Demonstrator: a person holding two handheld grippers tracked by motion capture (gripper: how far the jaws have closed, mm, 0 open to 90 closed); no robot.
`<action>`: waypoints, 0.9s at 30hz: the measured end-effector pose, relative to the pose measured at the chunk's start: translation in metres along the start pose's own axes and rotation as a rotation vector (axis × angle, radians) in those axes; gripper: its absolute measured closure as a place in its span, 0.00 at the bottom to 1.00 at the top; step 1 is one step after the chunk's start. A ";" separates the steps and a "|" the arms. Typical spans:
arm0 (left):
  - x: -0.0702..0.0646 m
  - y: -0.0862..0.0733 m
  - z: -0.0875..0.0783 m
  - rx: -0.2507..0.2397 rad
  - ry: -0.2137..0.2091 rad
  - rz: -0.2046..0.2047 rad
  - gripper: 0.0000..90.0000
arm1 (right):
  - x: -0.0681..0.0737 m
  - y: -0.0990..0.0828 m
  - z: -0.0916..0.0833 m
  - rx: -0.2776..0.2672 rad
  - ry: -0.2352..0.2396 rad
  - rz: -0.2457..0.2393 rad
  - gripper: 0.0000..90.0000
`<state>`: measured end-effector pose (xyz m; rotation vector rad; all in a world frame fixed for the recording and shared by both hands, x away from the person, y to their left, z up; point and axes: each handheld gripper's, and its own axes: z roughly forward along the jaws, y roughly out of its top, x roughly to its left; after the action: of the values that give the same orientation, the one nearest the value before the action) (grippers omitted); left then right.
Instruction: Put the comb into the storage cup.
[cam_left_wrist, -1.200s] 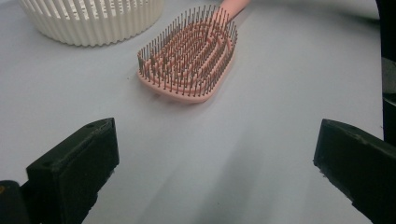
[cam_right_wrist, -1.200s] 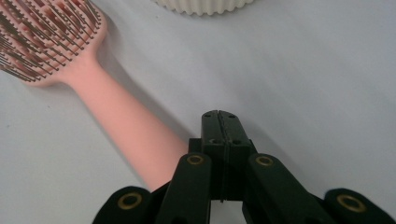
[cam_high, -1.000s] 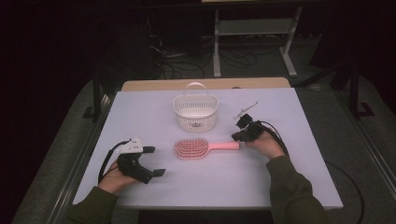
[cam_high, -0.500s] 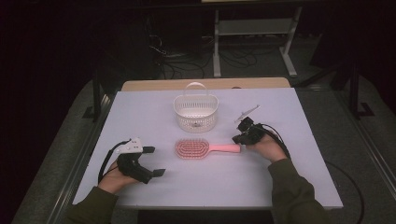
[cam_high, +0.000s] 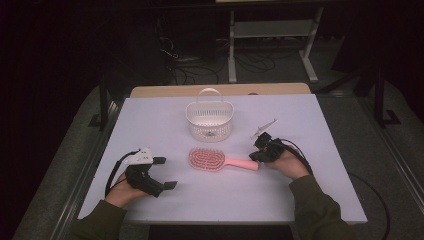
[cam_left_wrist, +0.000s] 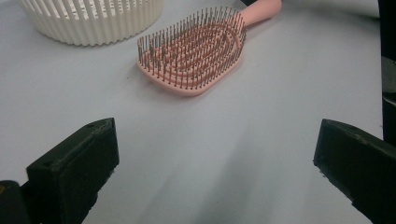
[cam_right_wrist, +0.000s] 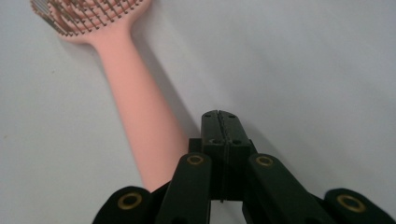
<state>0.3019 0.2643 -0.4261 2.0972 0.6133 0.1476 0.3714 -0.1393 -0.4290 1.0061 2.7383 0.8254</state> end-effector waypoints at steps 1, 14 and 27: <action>0.000 0.000 0.000 0.000 0.000 0.000 0.00 | 0.001 -0.001 -0.001 -0.002 0.002 -0.002 0.99; 0.000 0.000 0.000 0.000 0.002 0.001 0.00 | 0.016 -0.008 -0.006 0.003 0.033 -0.036 0.99; 0.000 0.000 0.001 0.001 0.001 0.001 0.00 | 0.030 -0.018 -0.013 0.011 0.042 -0.072 0.99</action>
<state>0.3018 0.2638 -0.4268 2.0982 0.6127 0.1486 0.3348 -0.1378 -0.4251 0.8969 2.7982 0.8309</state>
